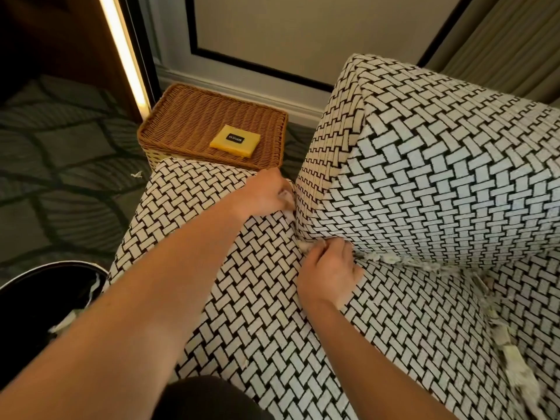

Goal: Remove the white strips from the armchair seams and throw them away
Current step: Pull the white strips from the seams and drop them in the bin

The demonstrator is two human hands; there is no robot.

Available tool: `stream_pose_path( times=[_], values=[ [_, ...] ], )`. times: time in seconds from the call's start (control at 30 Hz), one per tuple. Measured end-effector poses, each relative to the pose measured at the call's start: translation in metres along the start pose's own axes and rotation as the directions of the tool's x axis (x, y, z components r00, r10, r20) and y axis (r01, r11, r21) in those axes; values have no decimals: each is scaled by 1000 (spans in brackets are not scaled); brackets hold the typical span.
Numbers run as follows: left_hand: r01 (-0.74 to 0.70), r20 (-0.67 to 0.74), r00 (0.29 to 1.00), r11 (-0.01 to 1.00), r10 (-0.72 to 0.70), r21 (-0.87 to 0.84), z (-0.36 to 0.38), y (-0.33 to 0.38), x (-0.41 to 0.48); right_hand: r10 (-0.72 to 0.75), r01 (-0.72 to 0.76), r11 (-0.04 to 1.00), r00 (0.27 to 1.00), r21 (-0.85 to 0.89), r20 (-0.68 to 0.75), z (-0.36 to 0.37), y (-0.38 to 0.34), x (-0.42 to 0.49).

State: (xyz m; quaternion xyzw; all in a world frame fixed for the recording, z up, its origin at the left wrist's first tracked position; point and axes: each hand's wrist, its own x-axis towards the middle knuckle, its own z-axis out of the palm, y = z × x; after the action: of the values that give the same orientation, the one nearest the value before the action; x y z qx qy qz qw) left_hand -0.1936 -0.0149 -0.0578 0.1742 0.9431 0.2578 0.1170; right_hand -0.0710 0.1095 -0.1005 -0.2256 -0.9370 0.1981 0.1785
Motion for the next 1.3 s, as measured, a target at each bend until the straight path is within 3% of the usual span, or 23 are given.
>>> stream_pose_path(
  times=[0.1,0.2,0.37,0.43,0.57,0.77,0.93,1.07,1.2,1.3],
  values=[
    [-12,-13,1000,996,11,-88,0,-11,-28,2,-2,1000,1000,-1,12,-1,0,-1],
    [31,-148,988,997,-41,-66,14,-10,-50,-2,2,999,1000,32,16,-2,-1,-1],
    [87,-224,949,868,-221,-489,18,-2,-76,19,-20,988,1000,151,12,-7,-1,-3],
    [104,-259,920,821,-294,-561,18,-1,-87,37,-45,978,998,205,46,-10,-1,-3],
    [184,-233,881,751,-411,-634,17,0,-100,-67,8,939,985,345,159,-8,-1,-5],
    [137,-285,846,700,-451,-701,21,-6,-116,-176,90,918,965,387,192,-10,1,-9],
    [166,-312,787,670,-532,-724,23,-13,-118,-272,220,914,956,341,111,-12,-1,-12],
    [171,-227,794,565,-564,-807,19,-6,-126,-395,336,902,895,270,206,-13,-2,-13],
    [213,-220,816,633,-534,-744,22,-5,-137,-444,413,894,868,175,222,-15,-6,-10],
    [273,-176,807,620,-564,-736,22,-2,-148,-480,464,877,844,123,239,-19,-8,-15]
  ],
)
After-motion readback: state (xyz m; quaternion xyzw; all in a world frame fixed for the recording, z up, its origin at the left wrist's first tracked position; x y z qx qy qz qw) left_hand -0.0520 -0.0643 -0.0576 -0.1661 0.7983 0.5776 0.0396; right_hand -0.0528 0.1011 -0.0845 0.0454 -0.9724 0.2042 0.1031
